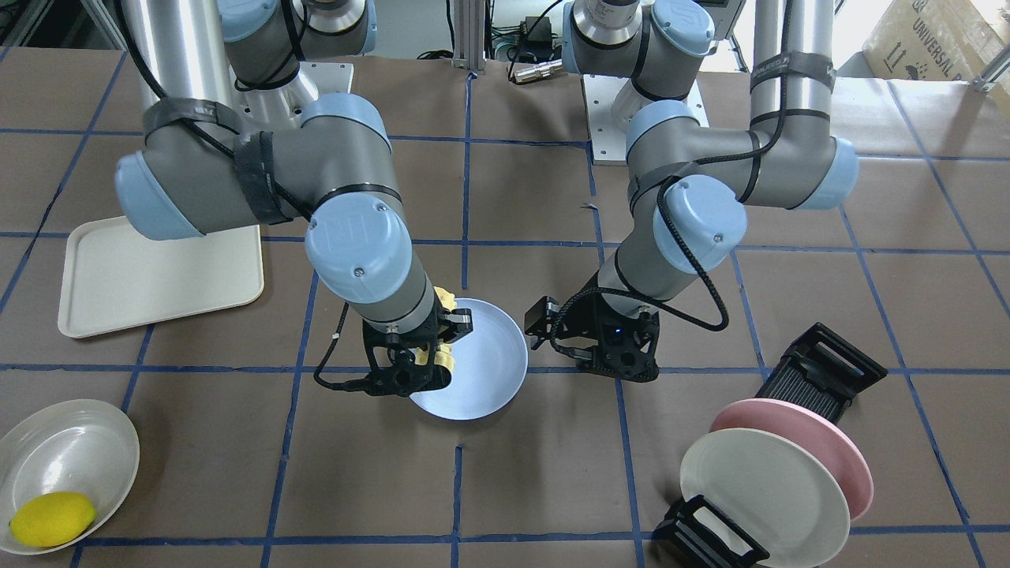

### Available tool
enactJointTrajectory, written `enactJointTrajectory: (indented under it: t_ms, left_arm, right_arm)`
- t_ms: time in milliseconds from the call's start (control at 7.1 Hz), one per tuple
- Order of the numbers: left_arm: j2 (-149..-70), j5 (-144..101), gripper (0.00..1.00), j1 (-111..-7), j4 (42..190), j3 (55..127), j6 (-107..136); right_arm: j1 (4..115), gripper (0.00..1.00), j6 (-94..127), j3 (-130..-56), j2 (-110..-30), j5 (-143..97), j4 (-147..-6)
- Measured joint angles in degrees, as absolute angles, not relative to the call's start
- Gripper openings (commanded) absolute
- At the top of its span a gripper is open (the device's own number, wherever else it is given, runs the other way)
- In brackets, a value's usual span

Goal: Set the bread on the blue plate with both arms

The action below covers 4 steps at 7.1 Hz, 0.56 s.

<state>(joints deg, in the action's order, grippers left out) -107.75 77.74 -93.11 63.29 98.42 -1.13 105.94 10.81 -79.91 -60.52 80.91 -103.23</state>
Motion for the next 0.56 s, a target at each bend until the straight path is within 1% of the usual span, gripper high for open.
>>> enactJointTrajectory:
  t_ms: [141, 282, 563]
  left_arm:
    - [-104.7, 81.3, 1.0, -92.1, 66.9, 98.1, -1.2]
    - [-101.8, 84.9, 1.0, -91.7, 71.0, 97.5, -1.3]
    - [-96.9, 89.2, 1.0, -91.7, 79.3, 95.5, -1.3]
  right_arm:
    - [107.4, 0.68, 12.4, -77.4, -57.3, 80.9, -104.7]
    - [108.1, 0.99, 12.9, -75.6, -54.6, 81.3, -106.0]
    - [108.1, 1.0, 12.7, -74.4, -53.0, 83.1, -106.7]
